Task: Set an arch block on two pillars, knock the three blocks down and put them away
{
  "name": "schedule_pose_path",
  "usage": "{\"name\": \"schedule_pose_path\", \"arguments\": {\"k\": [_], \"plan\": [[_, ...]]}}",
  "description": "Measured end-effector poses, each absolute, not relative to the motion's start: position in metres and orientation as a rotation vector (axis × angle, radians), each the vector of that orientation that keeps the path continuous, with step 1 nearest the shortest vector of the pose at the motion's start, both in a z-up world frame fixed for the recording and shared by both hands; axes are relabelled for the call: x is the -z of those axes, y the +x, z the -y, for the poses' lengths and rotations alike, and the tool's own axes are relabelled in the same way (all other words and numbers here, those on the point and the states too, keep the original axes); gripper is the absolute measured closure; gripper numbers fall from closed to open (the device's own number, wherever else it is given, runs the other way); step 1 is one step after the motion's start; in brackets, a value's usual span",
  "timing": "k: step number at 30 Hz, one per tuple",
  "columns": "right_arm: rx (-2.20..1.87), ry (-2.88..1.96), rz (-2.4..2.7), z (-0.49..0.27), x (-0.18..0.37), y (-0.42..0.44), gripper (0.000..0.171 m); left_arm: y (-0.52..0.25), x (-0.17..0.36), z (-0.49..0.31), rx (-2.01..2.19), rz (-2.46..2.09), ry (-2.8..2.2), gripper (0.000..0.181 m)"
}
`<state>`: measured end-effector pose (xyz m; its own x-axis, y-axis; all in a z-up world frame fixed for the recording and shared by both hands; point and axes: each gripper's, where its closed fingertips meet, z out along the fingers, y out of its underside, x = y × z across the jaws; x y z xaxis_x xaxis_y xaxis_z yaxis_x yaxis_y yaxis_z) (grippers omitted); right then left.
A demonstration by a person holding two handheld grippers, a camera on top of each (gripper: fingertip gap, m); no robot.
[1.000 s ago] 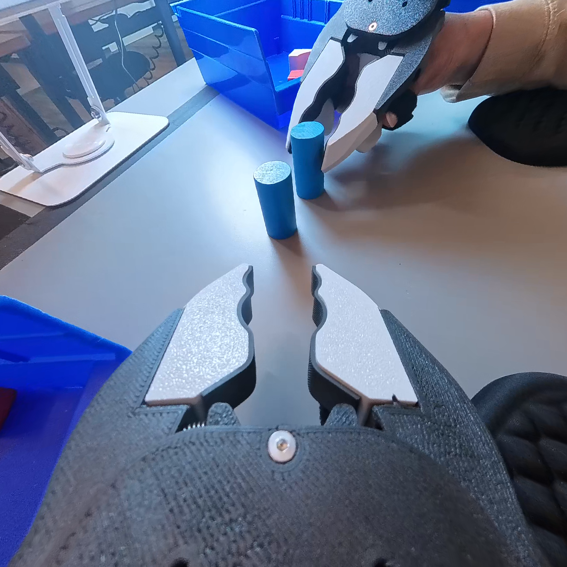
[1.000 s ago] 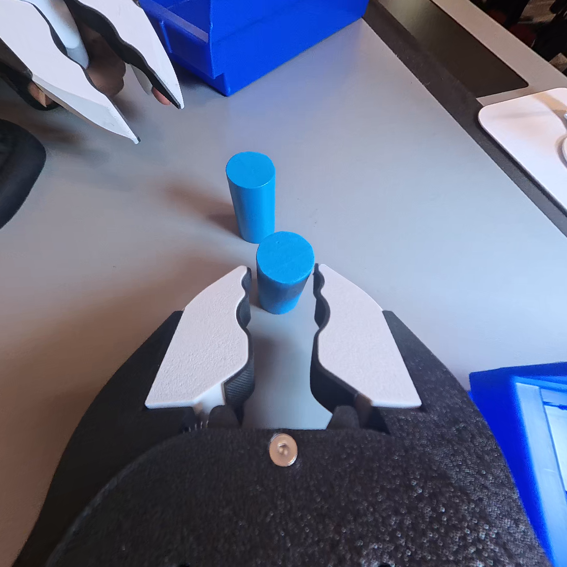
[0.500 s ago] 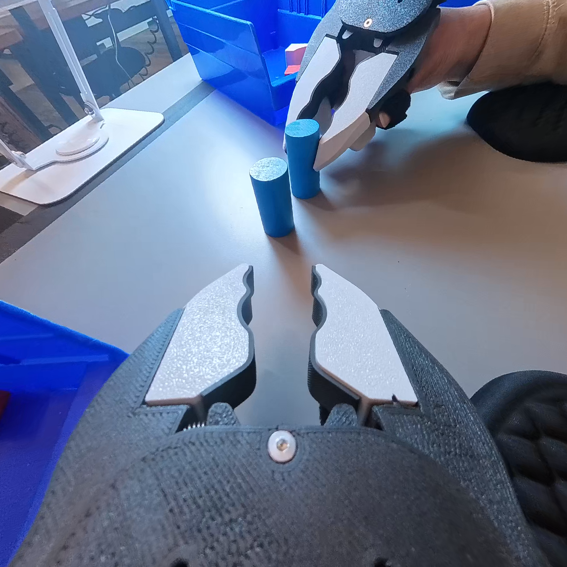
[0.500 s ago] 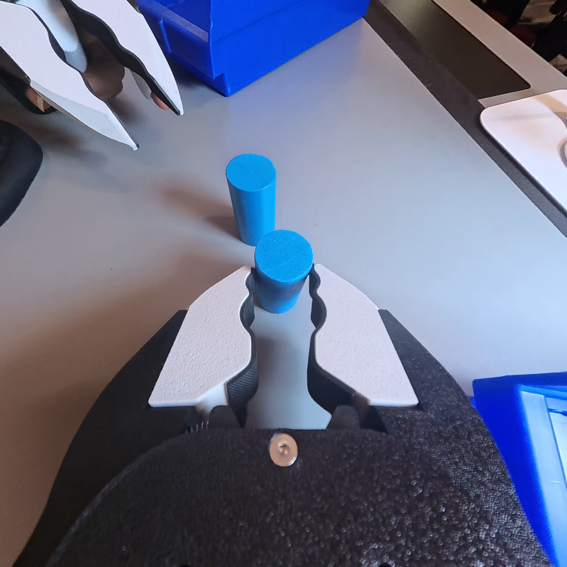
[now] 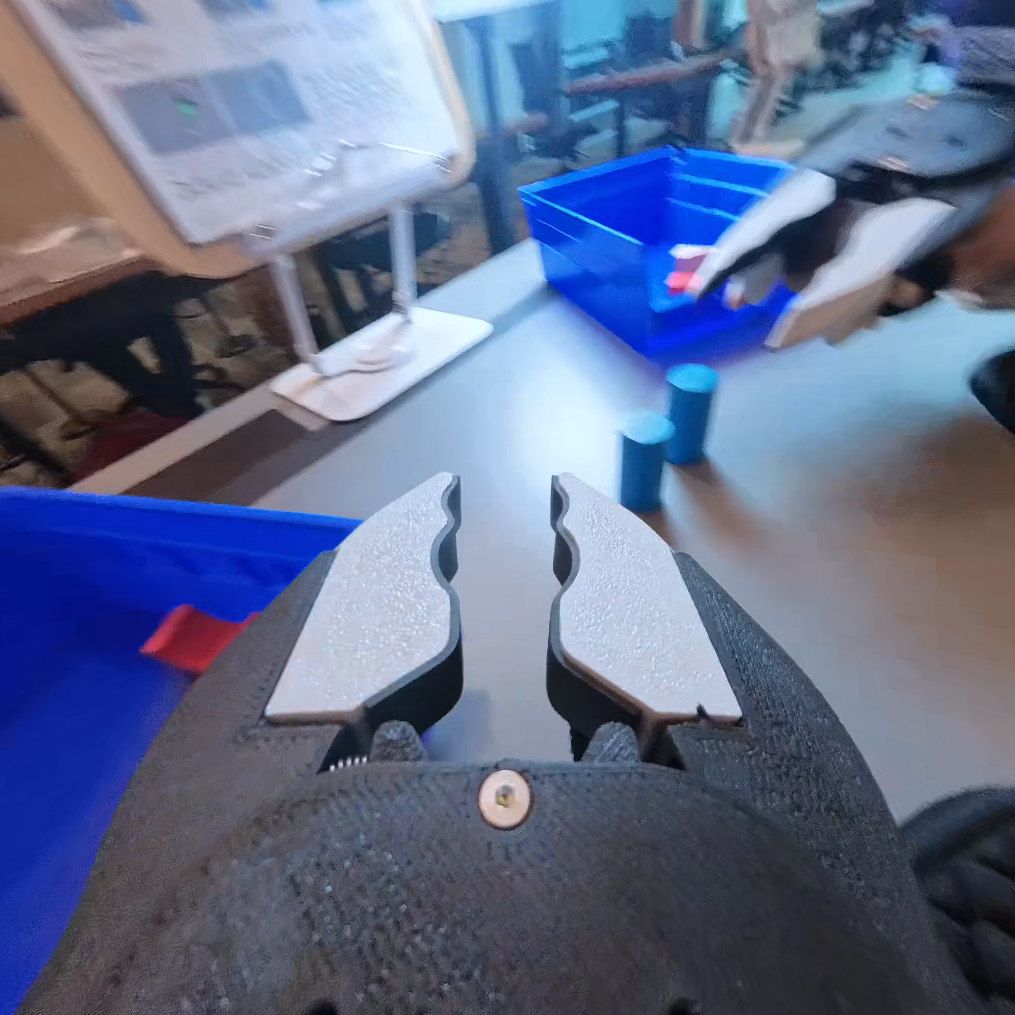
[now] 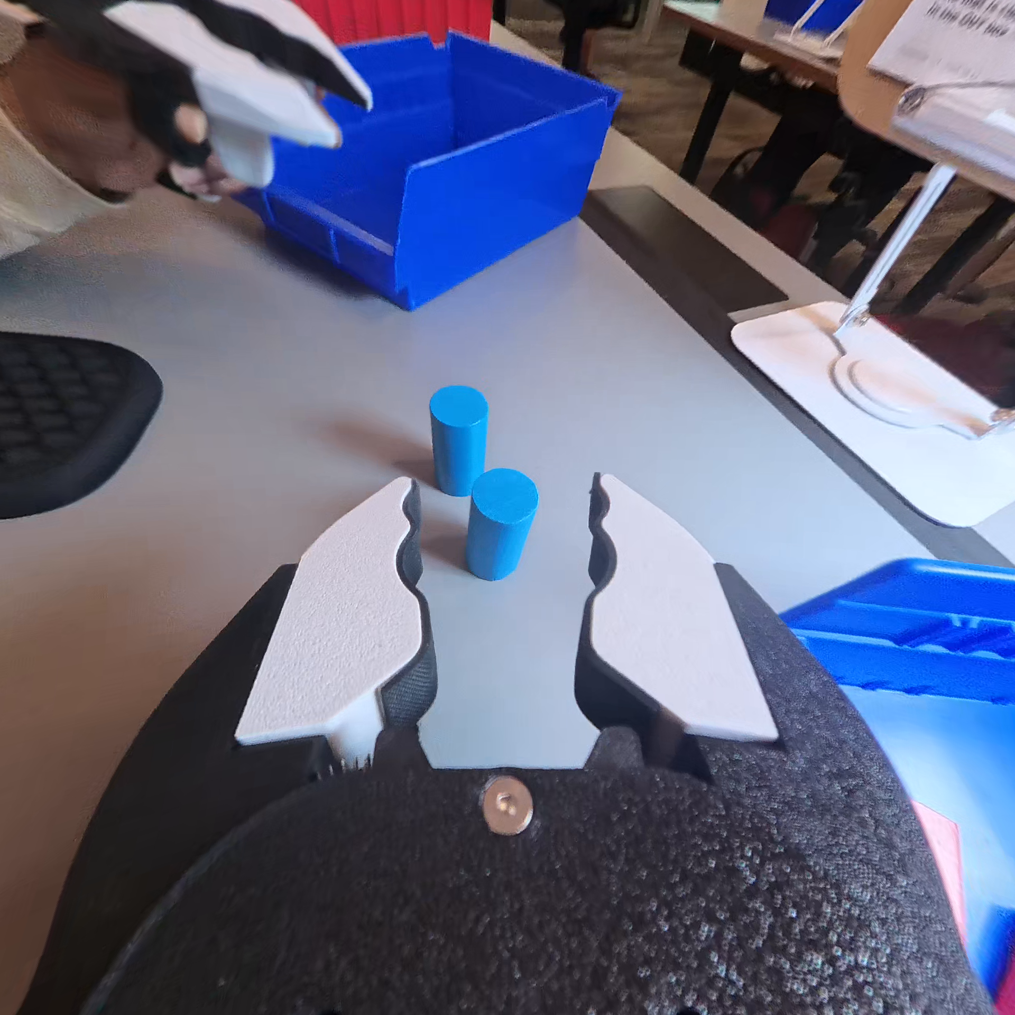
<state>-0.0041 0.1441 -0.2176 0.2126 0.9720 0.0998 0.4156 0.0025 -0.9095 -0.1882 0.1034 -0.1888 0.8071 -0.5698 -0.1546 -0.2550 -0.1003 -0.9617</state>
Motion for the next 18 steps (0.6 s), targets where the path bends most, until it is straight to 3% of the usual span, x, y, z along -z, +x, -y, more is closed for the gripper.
{"name": "schedule_pose_path", "arguments": {"k": [4, 13, 14, 18], "plan": [[-0.779, -1.549, 1.326, -0.133, 0.206, 0.005, 0.114, -0.255, 0.178, -0.138, 0.207, -0.452, -1.867, 0.143], [-0.705, -1.549, 1.363, -0.129, 0.217, 0.013, 0.12, -0.325, 0.305, -0.191, -0.094, -0.668, -2.461, 0.142], [-0.708, -1.55, 1.359, -0.13, 0.218, 0.014, 0.121, -0.325, 0.302, -0.195, -0.133, -0.708, -2.417, 0.155], [-0.717, -1.541, 1.339, -0.133, 0.218, 0.015, 0.123, -0.326, 0.266, -0.191, -0.251, -0.735, -2.285, 0.16]]}}
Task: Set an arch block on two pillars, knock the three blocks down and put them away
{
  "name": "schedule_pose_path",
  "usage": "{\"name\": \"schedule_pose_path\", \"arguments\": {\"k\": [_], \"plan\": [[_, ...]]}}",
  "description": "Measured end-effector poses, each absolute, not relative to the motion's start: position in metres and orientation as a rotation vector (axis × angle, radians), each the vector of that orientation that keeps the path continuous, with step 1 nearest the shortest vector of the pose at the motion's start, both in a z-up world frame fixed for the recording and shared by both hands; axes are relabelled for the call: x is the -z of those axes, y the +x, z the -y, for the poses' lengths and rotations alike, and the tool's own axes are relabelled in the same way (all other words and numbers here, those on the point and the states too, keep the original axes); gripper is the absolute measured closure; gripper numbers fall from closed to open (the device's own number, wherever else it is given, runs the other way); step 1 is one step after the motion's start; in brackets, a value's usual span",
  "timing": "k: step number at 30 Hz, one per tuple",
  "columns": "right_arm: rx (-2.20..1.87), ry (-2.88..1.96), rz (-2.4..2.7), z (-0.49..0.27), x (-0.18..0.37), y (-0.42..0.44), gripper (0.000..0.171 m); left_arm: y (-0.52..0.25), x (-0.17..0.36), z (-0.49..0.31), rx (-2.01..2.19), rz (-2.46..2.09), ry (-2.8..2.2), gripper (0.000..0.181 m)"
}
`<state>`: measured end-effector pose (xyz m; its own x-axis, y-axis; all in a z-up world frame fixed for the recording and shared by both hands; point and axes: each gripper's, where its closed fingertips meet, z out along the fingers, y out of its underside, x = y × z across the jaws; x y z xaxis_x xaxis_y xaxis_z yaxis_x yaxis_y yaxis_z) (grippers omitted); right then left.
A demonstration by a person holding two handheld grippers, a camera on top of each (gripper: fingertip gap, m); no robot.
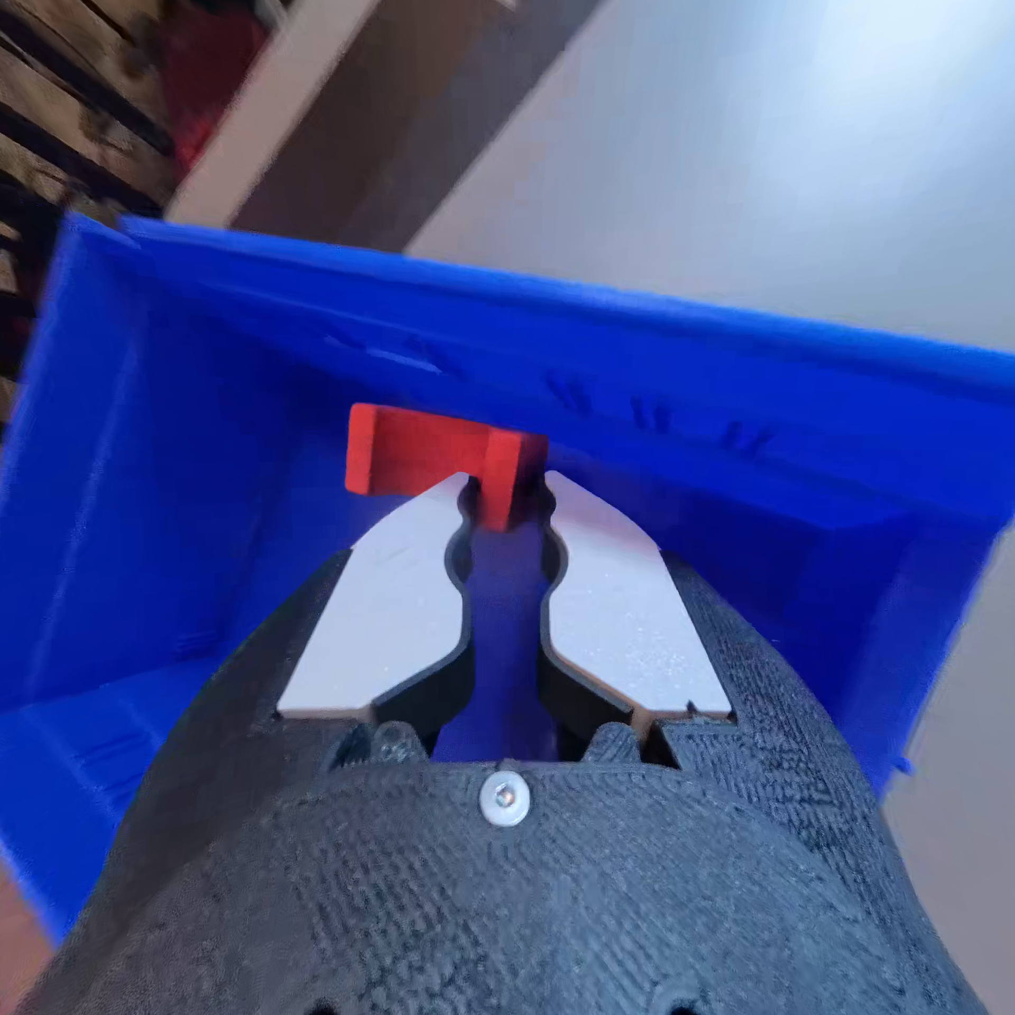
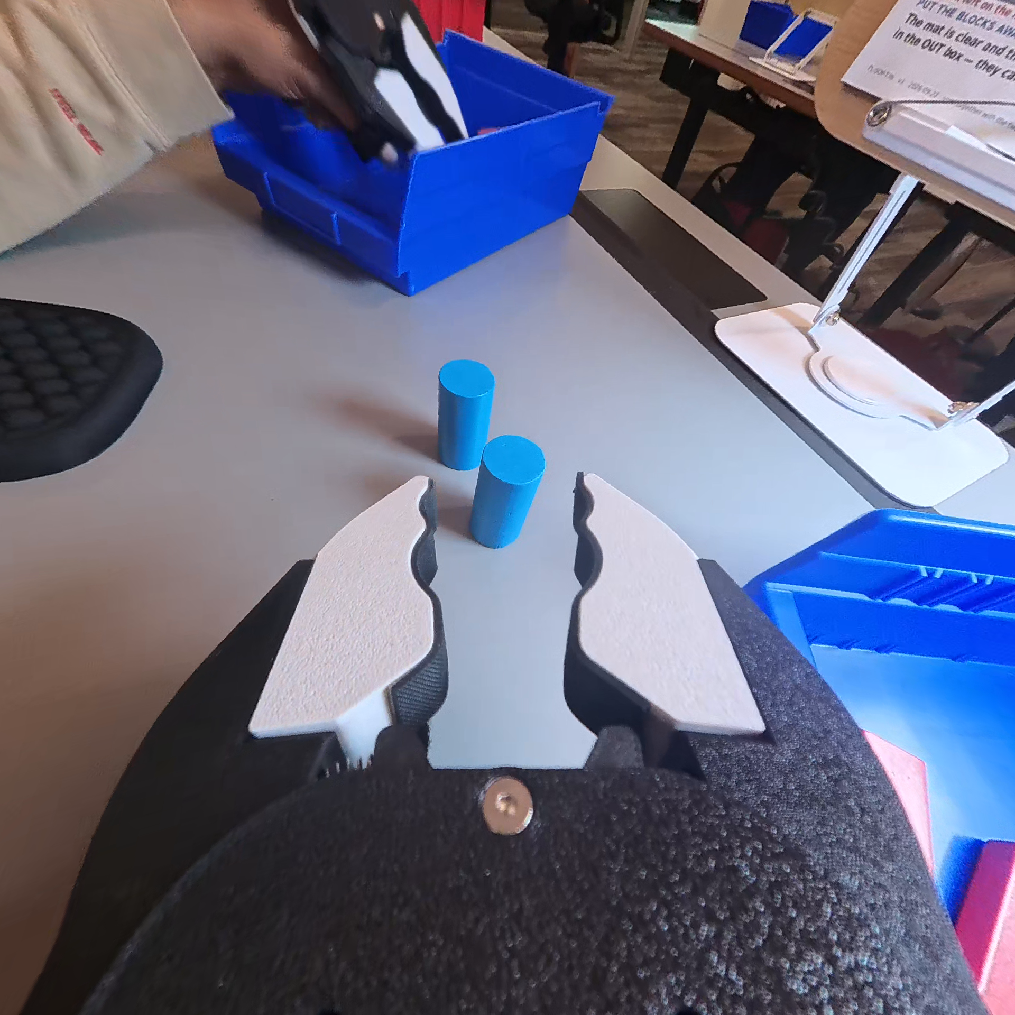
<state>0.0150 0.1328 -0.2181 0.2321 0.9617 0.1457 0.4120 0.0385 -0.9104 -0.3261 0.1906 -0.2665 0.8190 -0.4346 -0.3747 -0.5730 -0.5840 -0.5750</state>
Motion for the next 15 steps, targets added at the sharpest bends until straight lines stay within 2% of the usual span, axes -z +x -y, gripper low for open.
{"name": "schedule_pose_path", "arguments": {"k": [4, 9, 11, 15], "plan": [[-0.662, -1.463, 1.327, -0.131, 0.211, 0.01, 0.123, -0.29, 0.188, -0.169, 0.033, -0.67, -2.007, 0.16], [-0.52, -1.248, 1.333, -0.111, 0.185, -0.007, 0.122, -0.176, 0.091, -0.084, 0.996, -0.739, -1.454, 0.161], [-0.414, -1.124, 1.322, -0.097, 0.169, -0.013, 0.119, -0.142, 0.081, -0.05, 1.327, -0.731, -1.285, 0.162], [-0.194, -0.83, 1.318, -0.06, 0.141, -0.023, 0.118, -0.089, 0.114, -0.034, 1.634, -0.615, -1.331, 0.161]]}}
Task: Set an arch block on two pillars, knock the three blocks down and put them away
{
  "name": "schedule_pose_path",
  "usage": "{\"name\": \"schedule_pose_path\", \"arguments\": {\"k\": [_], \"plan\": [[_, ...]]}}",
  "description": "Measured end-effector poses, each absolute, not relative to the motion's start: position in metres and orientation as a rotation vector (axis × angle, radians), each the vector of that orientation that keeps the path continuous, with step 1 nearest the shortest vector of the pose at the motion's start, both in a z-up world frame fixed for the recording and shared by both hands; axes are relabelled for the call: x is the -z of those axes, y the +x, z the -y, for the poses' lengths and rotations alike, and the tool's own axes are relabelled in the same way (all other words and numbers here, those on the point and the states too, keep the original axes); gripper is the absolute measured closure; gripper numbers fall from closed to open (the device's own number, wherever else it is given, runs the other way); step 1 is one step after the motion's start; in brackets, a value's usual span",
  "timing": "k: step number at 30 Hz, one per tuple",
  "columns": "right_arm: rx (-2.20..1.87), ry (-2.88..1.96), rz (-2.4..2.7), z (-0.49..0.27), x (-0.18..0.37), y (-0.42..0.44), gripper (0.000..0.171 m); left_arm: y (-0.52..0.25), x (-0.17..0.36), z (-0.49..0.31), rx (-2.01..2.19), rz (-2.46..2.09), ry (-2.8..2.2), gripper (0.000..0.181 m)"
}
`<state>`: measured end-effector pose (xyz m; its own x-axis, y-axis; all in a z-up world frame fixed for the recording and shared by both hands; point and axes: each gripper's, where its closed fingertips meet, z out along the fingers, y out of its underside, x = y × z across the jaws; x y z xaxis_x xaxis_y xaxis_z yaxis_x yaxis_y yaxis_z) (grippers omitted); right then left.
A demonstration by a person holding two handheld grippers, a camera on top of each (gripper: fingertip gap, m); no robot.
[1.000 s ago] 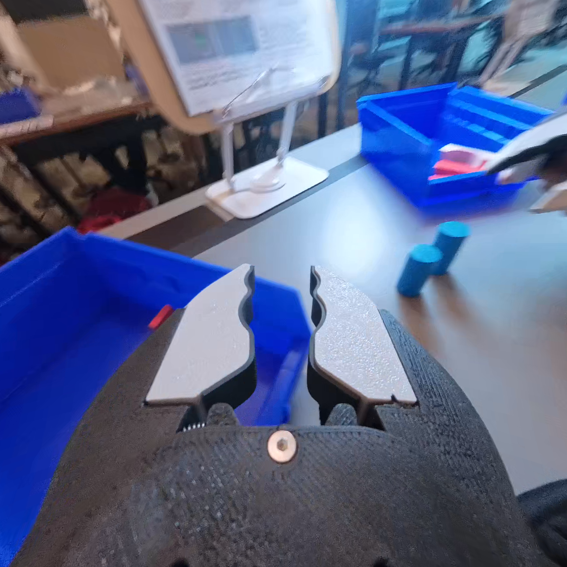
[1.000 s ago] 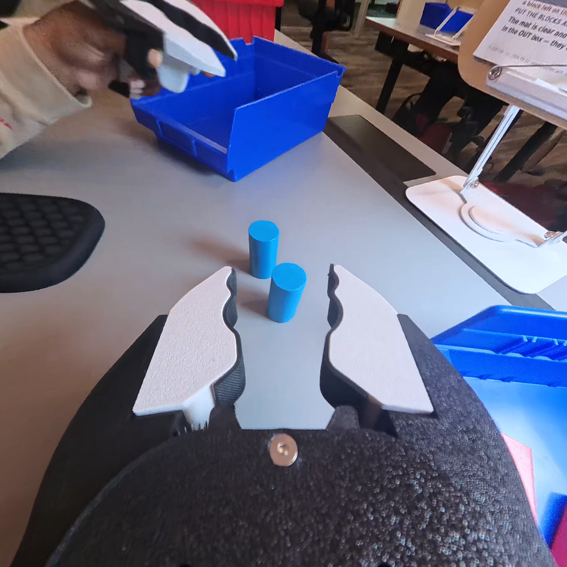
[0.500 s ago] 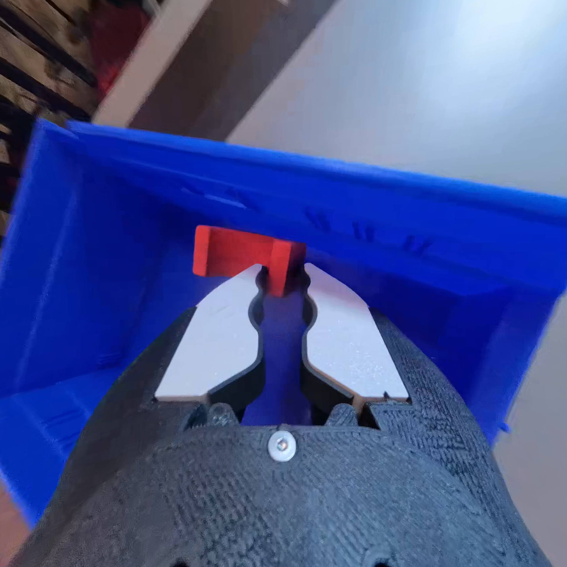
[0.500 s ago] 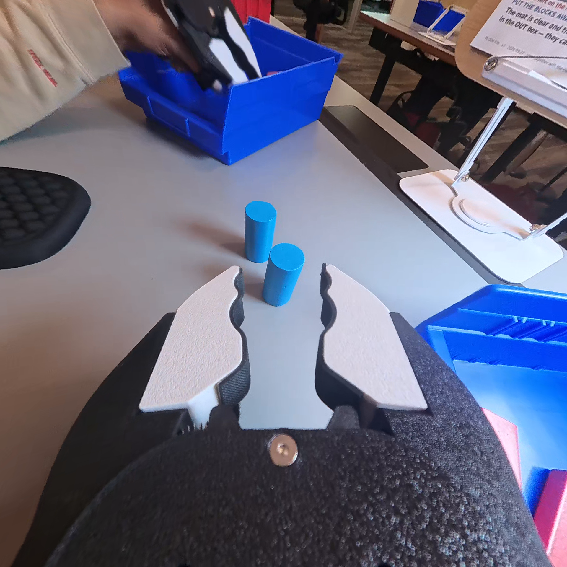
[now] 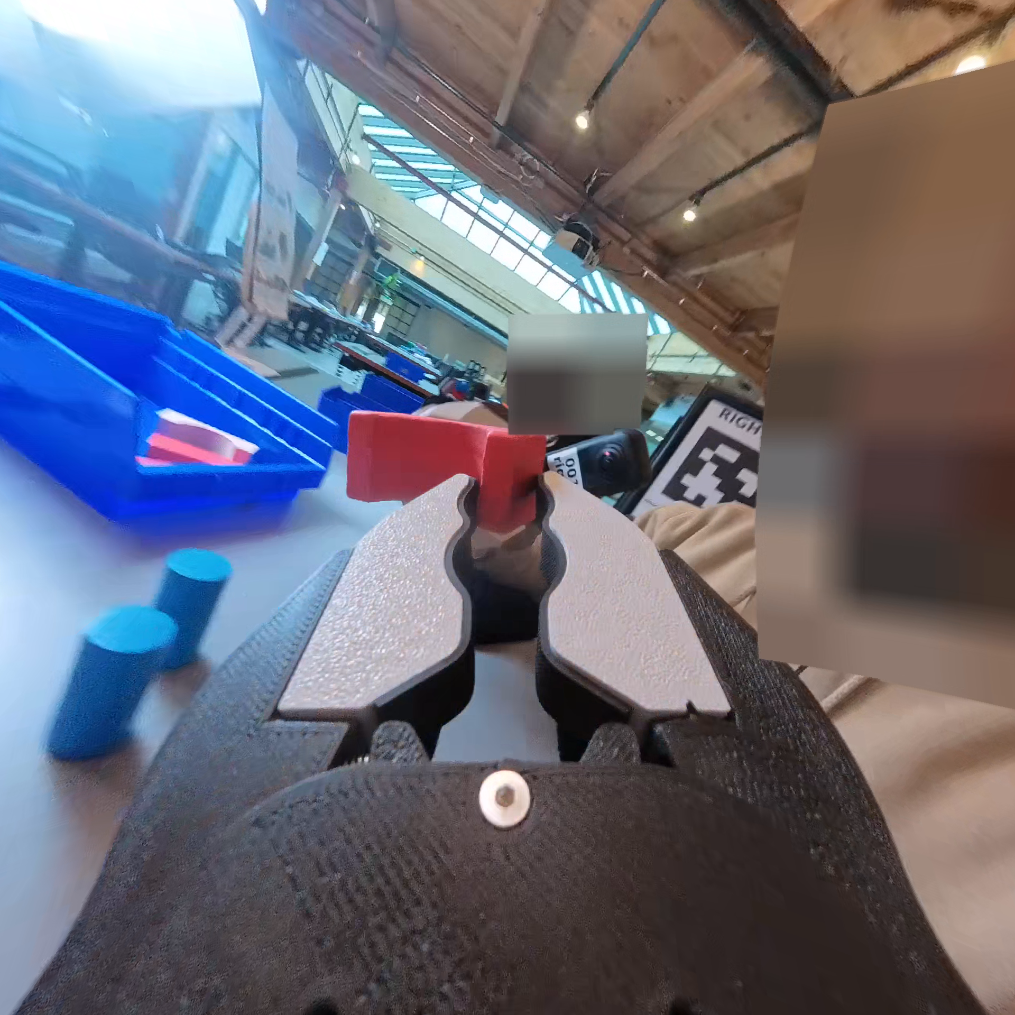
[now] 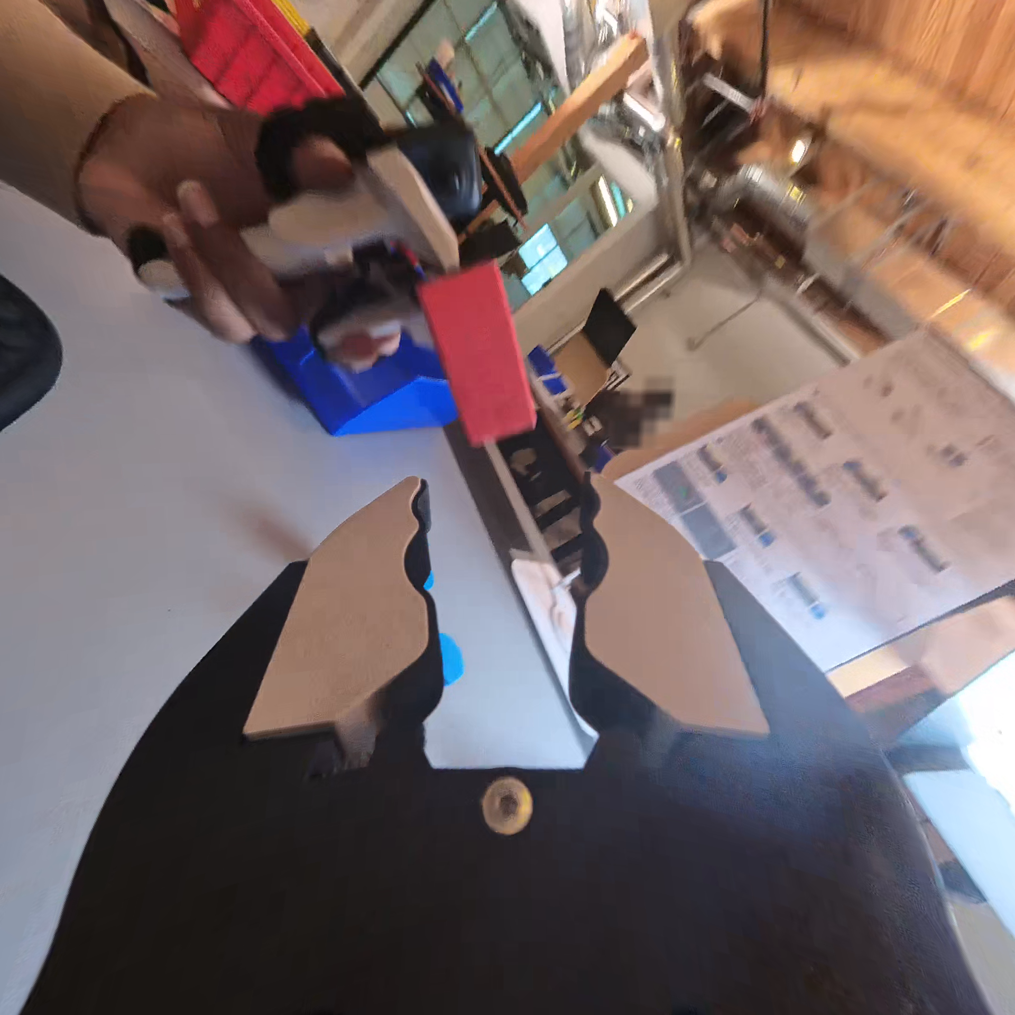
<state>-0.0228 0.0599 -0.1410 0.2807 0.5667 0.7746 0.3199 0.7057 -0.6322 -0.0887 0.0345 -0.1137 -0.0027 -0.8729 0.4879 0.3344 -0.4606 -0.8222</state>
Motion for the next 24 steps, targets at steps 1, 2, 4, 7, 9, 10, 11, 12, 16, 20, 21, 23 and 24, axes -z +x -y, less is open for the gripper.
{"name": "schedule_pose_path", "arguments": {"k": [1, 2, 4, 7, 9, 10, 11, 12, 16, 20, 21, 23, 24], "plan": [[-0.158, -0.775, 1.324, -0.051, 0.139, -0.025, 0.119, -0.079, 0.122, -0.033, 1.697, -0.584, -1.347, 0.161], [-0.131, -0.739, 1.339, -0.045, 0.14, -0.028, 0.119, -0.071, 0.128, -0.031, 1.753, -0.551, -1.361, 0.161], [-0.097, -0.727, 1.381, -0.04, 0.15, -0.034, 0.119, -0.056, 0.139, -0.028, 1.837, -0.517, -1.387, 0.161], [-0.097, -0.756, 1.428, -0.042, 0.165, -0.038, 0.122, -0.044, 0.148, -0.024, 1.872, -0.513, -1.402, 0.161], [-0.111, -0.761, 1.443, -0.041, 0.169, -0.04, 0.129, -0.04, 0.152, -0.023, 1.876, -0.503, -1.411, 0.161], [-0.103, -0.758, 1.437, -0.041, 0.168, -0.04, 0.135, -0.039, 0.154, -0.023, 1.886, -0.498, -1.415, 0.161], [-0.085, -0.76, 1.436, -0.042, 0.168, -0.04, 0.138, -0.039, 0.155, -0.022, 1.905, -0.496, -1.417, 0.161], [-0.074, -0.776, 1.449, -0.044, 0.17, -0.04, 0.138, -0.039, 0.157, -0.024, 1.913, -0.483, -1.423, 0.161], [-0.153, -0.923, 1.525, -0.056, 0.174, -0.035, 0.138, -0.046, 0.168, -0.043, 1.778, -0.419, -1.479, 0.154], [-0.199, -1.247, 1.702, -0.092, 0.176, -0.026, 0.138, -0.066, 0.194, -0.071, 1.394, -0.497, -1.611, 0.143], [-0.208, -1.316, 1.751, -0.102, 0.177, -0.026, 0.138, -0.07, 0.202, -0.077, 1.303, -0.522, -1.643, 0.142], [-0.224, -1.415, 1.811, -0.12, 0.174, -0.032, 0.138, -0.075, 0.216, -0.084, 1.175, -0.558, -1.704, 0.138], [-0.235, -1.483, 1.863, -0.127, 0.176, -0.034, 0.138, -0.076, 0.222, -0.086, 1.129, -0.573, -1.729, 0.138]]}}
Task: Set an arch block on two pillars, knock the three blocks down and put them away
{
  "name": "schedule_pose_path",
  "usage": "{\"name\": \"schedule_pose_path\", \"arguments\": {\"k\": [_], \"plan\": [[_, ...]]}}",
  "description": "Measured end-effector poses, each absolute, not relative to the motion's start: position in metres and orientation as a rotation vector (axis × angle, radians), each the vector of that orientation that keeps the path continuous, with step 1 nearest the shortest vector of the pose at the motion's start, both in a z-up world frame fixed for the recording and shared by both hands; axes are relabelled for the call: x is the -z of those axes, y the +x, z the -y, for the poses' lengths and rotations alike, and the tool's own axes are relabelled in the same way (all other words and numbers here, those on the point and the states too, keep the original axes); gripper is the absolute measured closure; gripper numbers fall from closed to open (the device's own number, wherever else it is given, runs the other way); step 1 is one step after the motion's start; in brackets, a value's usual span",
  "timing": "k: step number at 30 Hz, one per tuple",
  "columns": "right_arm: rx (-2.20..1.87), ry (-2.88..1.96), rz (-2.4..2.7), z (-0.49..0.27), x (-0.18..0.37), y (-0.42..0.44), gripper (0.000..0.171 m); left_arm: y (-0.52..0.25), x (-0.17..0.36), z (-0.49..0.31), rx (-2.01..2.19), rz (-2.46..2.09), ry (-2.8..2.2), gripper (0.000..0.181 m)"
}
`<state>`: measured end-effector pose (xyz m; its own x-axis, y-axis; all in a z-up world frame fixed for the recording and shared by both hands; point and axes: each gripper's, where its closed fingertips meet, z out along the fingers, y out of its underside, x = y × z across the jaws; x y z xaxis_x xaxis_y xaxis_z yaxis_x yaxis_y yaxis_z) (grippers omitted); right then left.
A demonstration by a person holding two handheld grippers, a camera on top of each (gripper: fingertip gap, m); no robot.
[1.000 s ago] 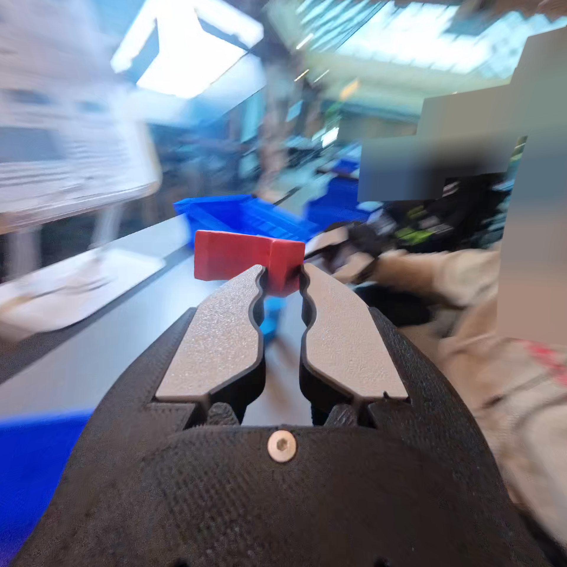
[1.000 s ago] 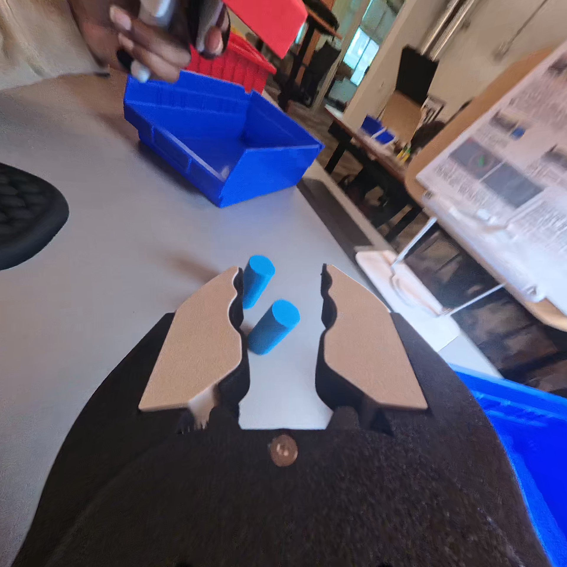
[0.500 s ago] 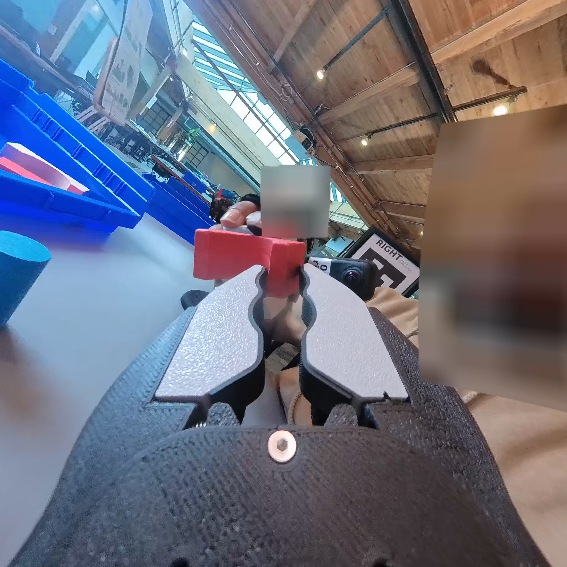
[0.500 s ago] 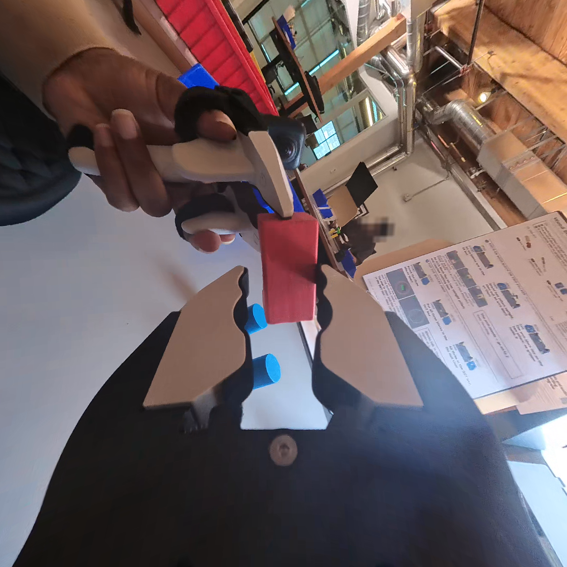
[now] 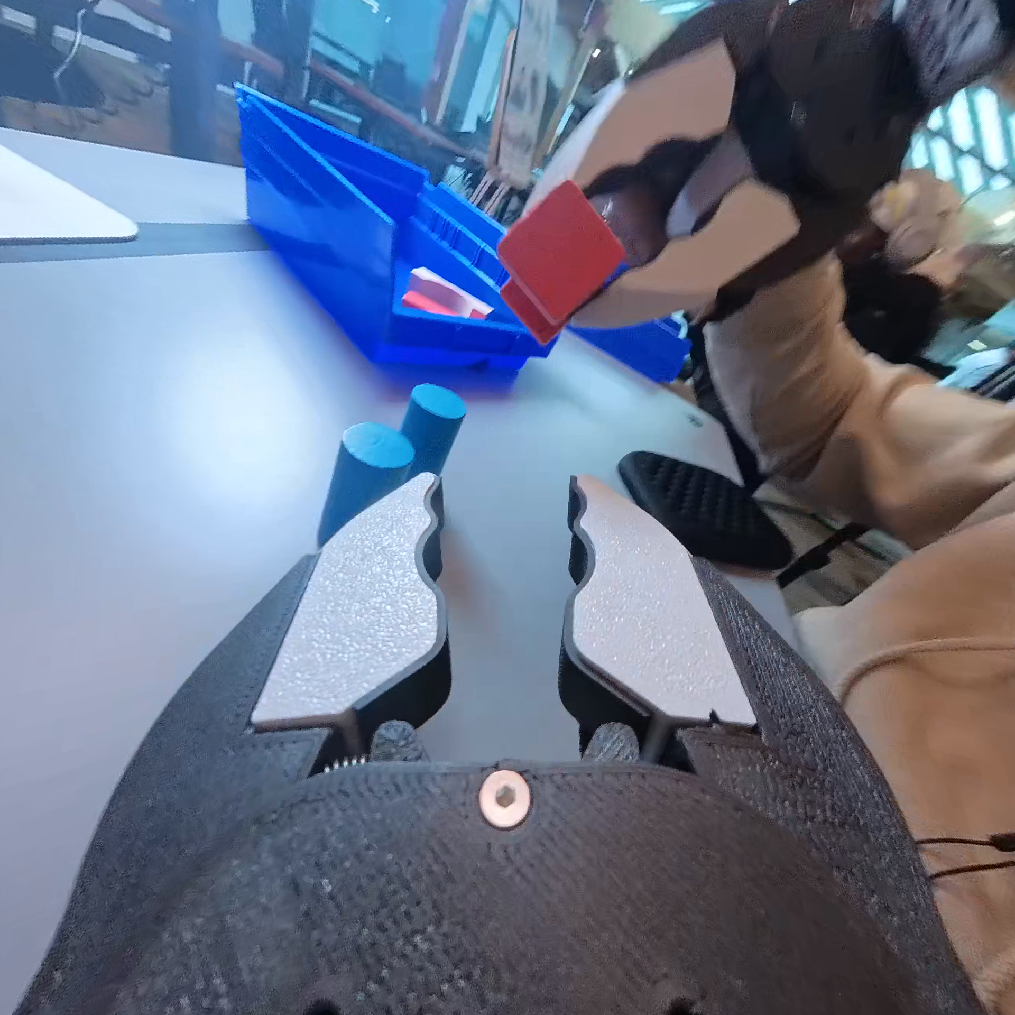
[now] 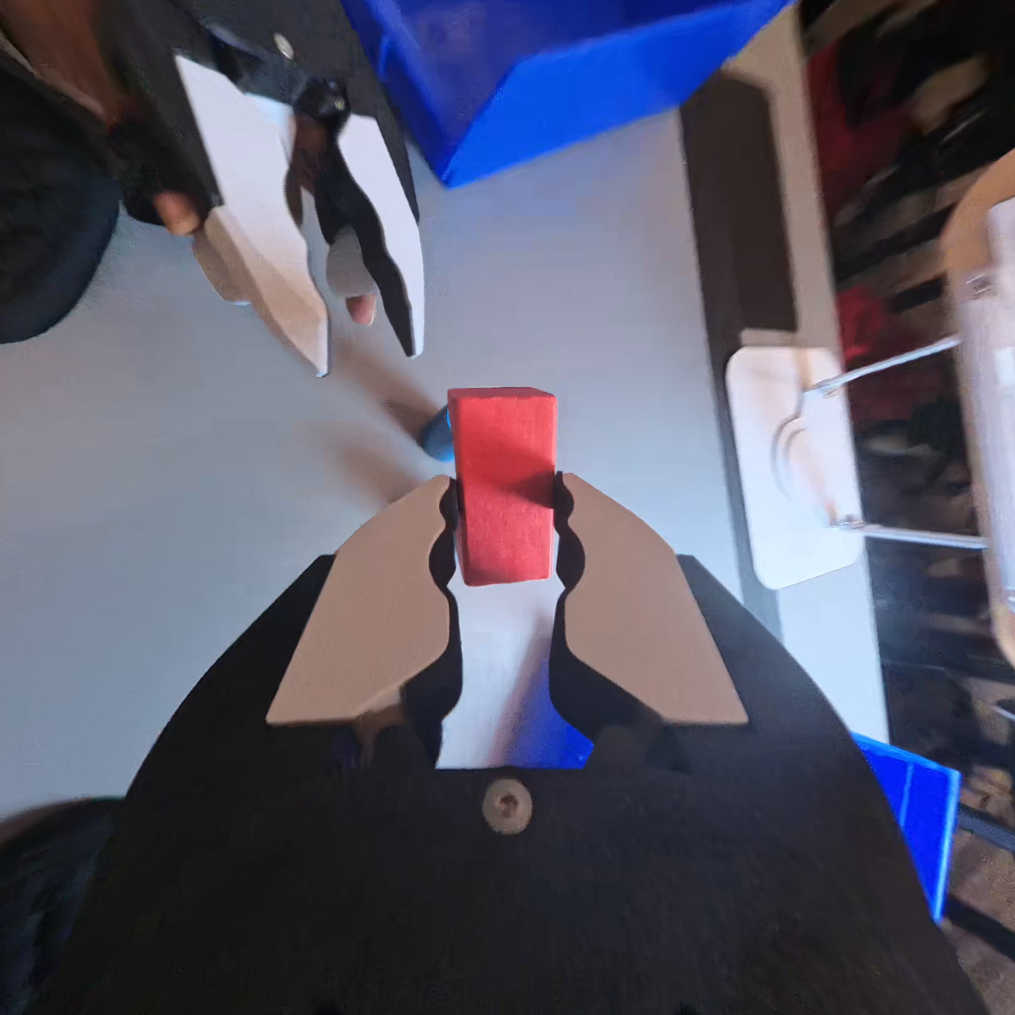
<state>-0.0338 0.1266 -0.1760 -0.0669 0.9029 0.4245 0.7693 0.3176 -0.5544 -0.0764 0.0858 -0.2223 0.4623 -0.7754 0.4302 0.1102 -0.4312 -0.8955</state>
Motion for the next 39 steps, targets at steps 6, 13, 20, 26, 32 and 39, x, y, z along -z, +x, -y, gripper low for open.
{"name": "schedule_pose_path", "arguments": {"k": [6, 13, 20, 26, 32, 39], "plan": [[-0.255, -1.728, 2.069, -0.152, 0.191, -0.049, 0.138, -0.078, 0.245, -0.09, 0.877, -0.684, -1.811, 0.134], [-0.266, -1.807, 2.161, -0.154, 0.209, -0.051, 0.138, -0.077, 0.26, -0.091, 0.776, -0.735, -1.861, 0.133], [-0.247, -1.819, 2.186, -0.154, 0.216, -0.047, 0.138, -0.077, 0.269, -0.103, 0.666, -0.763, -1.902, 0.132], [-0.229, -1.82, 2.206, -0.151, 0.224, -0.048, 0.138, -0.075, 0.273, -0.108, 0.65, -0.763, -1.932, 0.131], [-0.211, -1.823, 2.223, -0.15, 0.233, -0.05, 0.138, -0.075, 0.274, -0.107, 0.625, -0.779, -1.927, 0.131], [-0.209, -1.814, 2.227, -0.15, 0.239, -0.051, 0.138, -0.074, 0.275, -0.104, 0.609, -0.792, -1.927, 0.132]]}}
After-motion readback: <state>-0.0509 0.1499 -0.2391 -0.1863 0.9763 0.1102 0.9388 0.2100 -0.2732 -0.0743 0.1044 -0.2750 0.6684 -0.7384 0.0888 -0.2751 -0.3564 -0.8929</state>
